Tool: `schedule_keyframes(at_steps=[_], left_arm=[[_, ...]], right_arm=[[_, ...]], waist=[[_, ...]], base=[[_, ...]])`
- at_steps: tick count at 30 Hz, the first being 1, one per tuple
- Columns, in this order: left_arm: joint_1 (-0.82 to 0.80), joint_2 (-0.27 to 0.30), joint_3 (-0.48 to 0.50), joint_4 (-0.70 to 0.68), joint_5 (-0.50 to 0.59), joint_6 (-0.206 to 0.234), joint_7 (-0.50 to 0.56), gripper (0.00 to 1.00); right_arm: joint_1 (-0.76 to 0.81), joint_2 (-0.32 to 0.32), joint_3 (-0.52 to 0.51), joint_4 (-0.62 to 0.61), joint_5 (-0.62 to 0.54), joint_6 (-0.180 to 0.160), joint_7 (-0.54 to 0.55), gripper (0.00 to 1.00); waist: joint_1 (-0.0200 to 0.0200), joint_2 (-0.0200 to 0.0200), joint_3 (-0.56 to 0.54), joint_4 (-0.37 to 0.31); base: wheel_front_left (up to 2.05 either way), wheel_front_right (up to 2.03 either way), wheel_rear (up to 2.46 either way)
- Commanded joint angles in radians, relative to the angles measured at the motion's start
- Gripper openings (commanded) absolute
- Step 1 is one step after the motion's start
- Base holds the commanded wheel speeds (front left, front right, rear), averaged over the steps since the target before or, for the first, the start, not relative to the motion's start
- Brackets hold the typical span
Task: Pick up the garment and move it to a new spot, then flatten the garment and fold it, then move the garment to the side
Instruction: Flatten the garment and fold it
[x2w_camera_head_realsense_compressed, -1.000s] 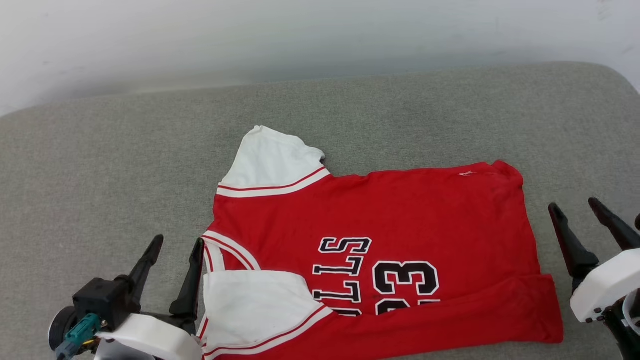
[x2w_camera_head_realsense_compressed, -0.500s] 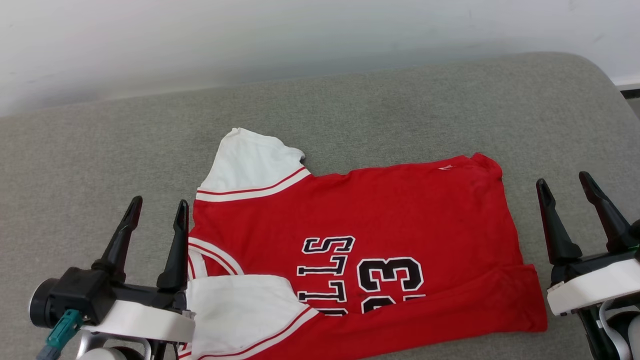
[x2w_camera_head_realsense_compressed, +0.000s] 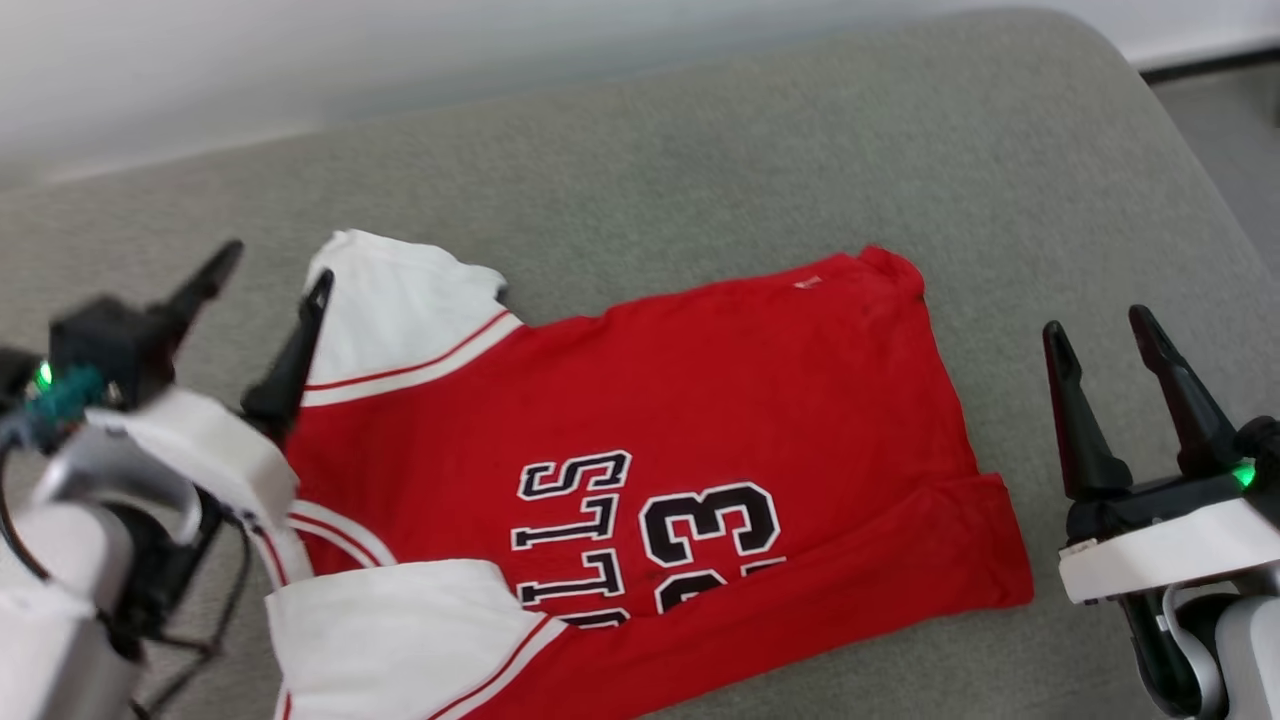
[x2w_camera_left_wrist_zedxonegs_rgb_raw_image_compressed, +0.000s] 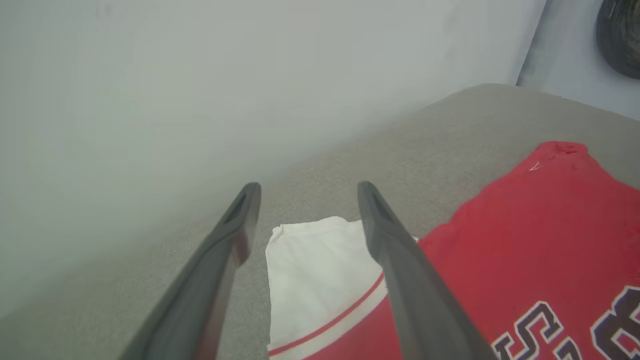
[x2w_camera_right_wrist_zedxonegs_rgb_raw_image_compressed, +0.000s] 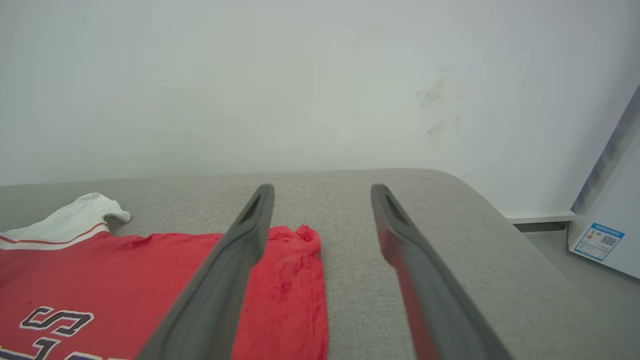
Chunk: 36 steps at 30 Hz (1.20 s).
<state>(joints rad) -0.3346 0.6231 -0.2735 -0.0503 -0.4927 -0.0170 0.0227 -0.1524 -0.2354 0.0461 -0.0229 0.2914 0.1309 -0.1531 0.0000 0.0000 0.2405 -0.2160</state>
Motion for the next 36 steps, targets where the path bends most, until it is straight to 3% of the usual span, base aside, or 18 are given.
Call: schedule_keyframes(at_steps=[1,7,15,21,27,28,29,36], left_arm=[[-0.039,0.021,-0.006,0.01,-0.002,-0.023,0.029,1.0],[-0.224,0.133,-0.036,0.107,-0.067,-0.087,0.304,1.0],[-0.408,0.229,-0.046,0.254,-0.196,-0.095,0.696,1.0],[-0.477,0.268,-0.035,0.332,-0.232,-0.062,0.848,1.0],[-0.487,0.285,-0.037,0.376,-0.241,-0.036,0.914,1.0],[-0.462,0.281,-0.053,0.383,-0.257,-0.037,0.959,0.09],[-0.457,0.279,-0.054,0.38,-0.261,-0.036,0.964,0.0],[-0.443,0.248,-0.039,0.35,-0.269,-0.041,0.873,0.0]], right_arm=[[-0.017,0.007,0.004,0.004,0.006,0.0,-0.011,1.0],[-0.051,0.025,0.037,0.03,0.021,-0.001,-0.046,1.0],[-0.089,0.052,0.079,0.09,0.044,0.0,-0.081,1.0],[-0.114,0.071,0.105,0.131,0.061,0.0,-0.099,1.0],[-0.133,0.081,0.115,0.165,0.07,-0.001,-0.109,1.0],[-0.136,0.082,0.114,0.174,0.07,-0.001,-0.111,1.0],[-0.137,0.083,0.113,0.176,0.07,-0.001,-0.111,1.0],[-0.144,0.06,0.101,0.188,0.055,0.0,-0.113,1.0]], waist=[[0.0,0.0,0.058,-0.051],[0.0,0.0,0.158,-0.127],[0.0,0.0,0.236,-0.204],[0.0,0.0,0.279,-0.244],[0.0,0.0,0.304,-0.264],[0.0,0.0,0.309,-0.264],[0.0,0.0,0.309,-0.263],[0.0,0.0,0.274,-0.23]], base=[[0.0,0.0,0.0],[0.0,0.0,0.0],[0.0,0.0,0.0],[0.0,0.0,0.0],[0.0,0.0,0.0],[0.0,0.0,0.0],[0.0,0.0,0.0],[0.0,0.0,0.0]])
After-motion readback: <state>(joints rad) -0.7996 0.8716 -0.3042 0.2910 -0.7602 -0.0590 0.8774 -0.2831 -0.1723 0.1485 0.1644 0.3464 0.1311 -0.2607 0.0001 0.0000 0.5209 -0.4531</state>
